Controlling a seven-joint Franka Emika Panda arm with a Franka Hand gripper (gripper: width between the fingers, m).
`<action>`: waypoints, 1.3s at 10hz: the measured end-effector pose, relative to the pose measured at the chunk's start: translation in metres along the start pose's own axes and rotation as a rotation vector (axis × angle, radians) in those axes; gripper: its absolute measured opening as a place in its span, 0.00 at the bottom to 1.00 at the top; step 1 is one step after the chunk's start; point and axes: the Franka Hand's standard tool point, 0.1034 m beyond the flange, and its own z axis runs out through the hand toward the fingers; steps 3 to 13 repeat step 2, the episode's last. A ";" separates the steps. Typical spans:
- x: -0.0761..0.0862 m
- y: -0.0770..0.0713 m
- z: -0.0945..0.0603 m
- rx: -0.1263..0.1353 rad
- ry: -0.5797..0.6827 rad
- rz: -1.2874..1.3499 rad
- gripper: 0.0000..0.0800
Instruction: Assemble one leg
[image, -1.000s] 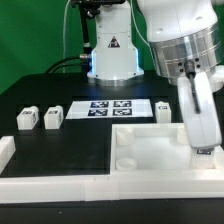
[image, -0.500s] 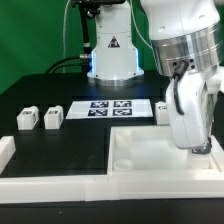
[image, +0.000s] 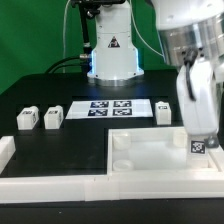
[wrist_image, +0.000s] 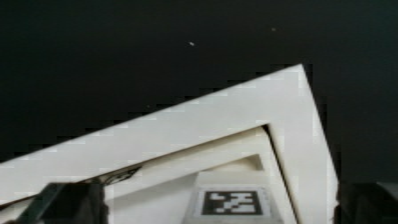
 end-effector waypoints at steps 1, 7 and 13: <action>-0.004 0.001 -0.009 0.009 -0.006 -0.004 0.81; -0.005 0.002 -0.011 0.010 -0.007 -0.007 0.81; -0.005 0.002 -0.011 0.010 -0.007 -0.007 0.81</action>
Offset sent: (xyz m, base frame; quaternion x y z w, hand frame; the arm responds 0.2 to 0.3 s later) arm 0.0000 0.0000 0.0000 0.0000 0.0000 0.0000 1.0000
